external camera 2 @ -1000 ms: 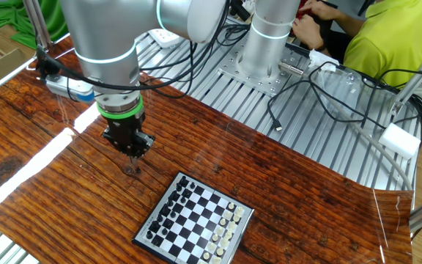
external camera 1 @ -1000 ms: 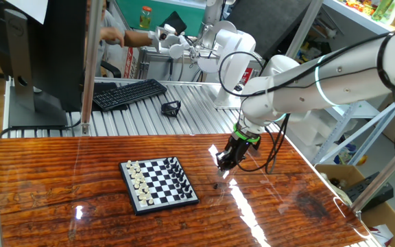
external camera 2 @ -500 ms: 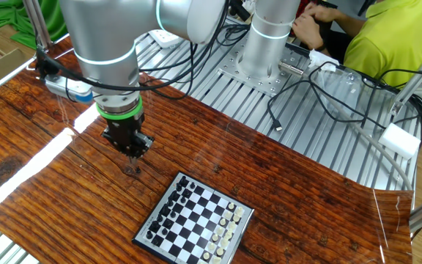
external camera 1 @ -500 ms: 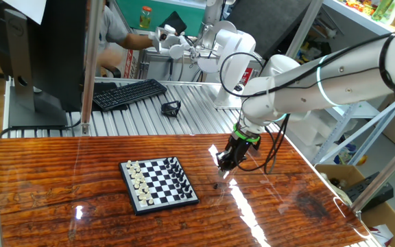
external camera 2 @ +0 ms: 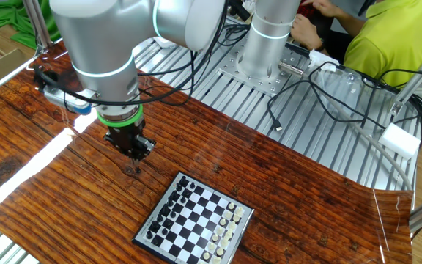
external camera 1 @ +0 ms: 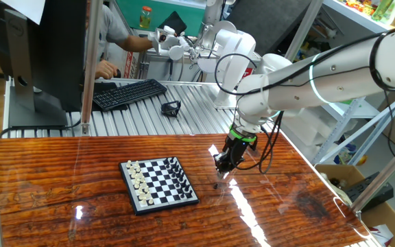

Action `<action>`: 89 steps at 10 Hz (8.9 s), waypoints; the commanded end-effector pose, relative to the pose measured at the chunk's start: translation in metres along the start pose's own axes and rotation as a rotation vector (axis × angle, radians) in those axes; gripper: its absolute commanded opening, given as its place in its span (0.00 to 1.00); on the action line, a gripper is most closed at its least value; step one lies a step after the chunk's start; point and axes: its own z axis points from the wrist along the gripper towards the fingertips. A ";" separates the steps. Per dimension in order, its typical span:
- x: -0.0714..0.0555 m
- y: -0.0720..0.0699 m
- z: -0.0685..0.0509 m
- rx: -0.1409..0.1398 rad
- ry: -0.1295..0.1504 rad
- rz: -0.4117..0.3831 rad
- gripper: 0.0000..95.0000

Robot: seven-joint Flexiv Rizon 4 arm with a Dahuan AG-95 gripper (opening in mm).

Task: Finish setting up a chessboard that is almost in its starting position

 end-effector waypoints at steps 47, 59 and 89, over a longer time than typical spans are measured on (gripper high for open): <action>-0.001 0.003 0.011 0.080 0.061 0.161 0.20; -0.004 -0.004 0.032 0.082 0.045 0.123 0.20; 0.004 0.013 0.013 0.084 0.041 0.149 0.00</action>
